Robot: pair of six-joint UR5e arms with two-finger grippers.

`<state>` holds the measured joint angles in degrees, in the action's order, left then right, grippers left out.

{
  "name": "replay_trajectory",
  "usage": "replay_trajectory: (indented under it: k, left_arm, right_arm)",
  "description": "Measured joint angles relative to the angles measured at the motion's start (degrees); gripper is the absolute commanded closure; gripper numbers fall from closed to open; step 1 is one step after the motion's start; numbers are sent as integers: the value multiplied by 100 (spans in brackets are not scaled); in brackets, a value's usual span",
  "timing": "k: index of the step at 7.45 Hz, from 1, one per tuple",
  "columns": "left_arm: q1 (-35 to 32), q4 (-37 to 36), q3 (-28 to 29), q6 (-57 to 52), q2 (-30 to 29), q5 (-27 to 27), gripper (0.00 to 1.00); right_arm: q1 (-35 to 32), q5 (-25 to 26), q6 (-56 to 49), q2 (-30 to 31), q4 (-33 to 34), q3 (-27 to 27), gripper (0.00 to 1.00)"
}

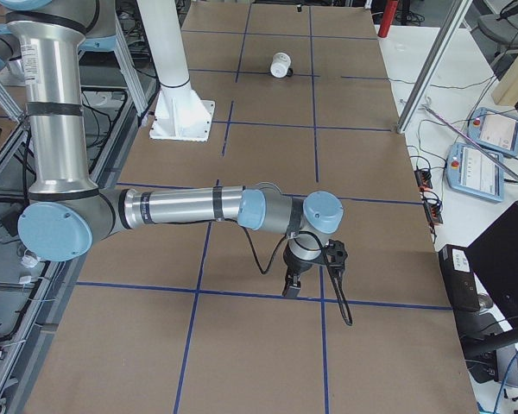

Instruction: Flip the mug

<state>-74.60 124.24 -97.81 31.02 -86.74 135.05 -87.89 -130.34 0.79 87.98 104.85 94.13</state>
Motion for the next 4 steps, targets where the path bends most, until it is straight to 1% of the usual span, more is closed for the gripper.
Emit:
replay_trajectory:
  k: [2, 4]
  left_arm:
    - [932, 1516, 45, 1791, 126, -632, 0]
    - [1929, 2605, 251, 3077, 173, -1532, 0]
  right_arm:
    - [0, 0, 0, 0, 0, 0, 0]
    - [0, 0, 0, 0, 0, 0, 0]
